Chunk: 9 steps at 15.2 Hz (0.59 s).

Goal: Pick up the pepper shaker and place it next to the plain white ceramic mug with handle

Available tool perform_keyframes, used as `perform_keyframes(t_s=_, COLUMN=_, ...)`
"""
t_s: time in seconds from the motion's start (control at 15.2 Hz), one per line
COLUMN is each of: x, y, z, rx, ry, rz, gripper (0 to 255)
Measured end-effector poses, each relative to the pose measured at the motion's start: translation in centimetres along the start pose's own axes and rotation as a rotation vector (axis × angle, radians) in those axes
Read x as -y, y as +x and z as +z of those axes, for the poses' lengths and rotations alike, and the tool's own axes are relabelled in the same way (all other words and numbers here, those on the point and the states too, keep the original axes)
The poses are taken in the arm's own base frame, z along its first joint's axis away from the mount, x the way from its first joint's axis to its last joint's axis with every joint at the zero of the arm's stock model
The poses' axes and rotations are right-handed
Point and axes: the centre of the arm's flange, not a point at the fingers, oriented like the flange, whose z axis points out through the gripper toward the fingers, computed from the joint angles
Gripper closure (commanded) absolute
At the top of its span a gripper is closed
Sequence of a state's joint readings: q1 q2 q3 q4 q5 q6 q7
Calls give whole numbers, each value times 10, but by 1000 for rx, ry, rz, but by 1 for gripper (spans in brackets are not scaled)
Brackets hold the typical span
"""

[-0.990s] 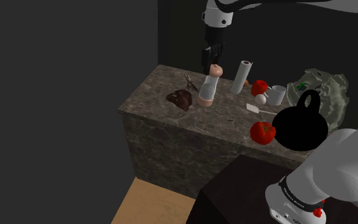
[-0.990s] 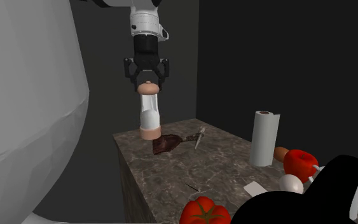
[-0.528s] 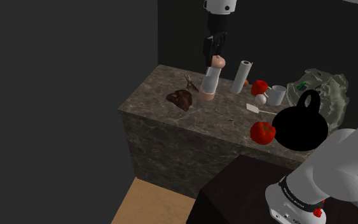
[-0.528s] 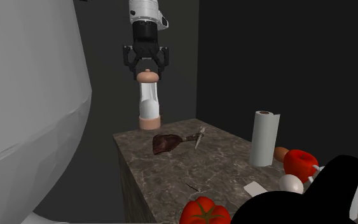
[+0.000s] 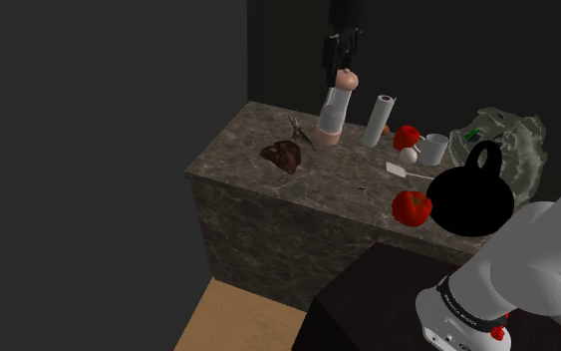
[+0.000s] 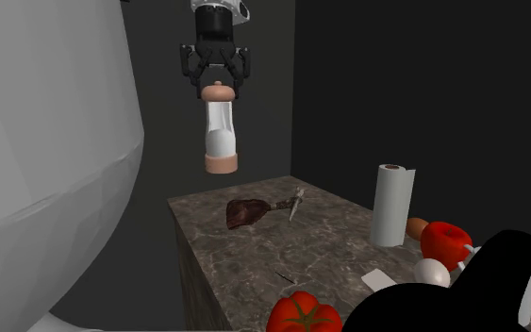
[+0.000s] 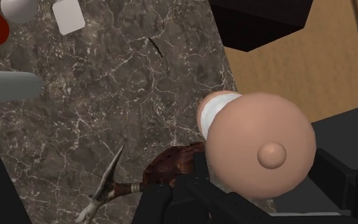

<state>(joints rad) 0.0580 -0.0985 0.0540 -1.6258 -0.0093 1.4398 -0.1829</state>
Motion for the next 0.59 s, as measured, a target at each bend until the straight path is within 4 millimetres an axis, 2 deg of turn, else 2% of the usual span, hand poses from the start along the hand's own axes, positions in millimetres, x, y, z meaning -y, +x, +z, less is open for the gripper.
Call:
perform_keyframes(t_s=0.46, x=-1, y=-3, z=-35, rx=0, ry=0, rz=0, gripper=255)
perform_keyframes(t_s=0.59, x=-16, y=-10, z=-35, rx=0, ry=0, rz=1, gripper=255)
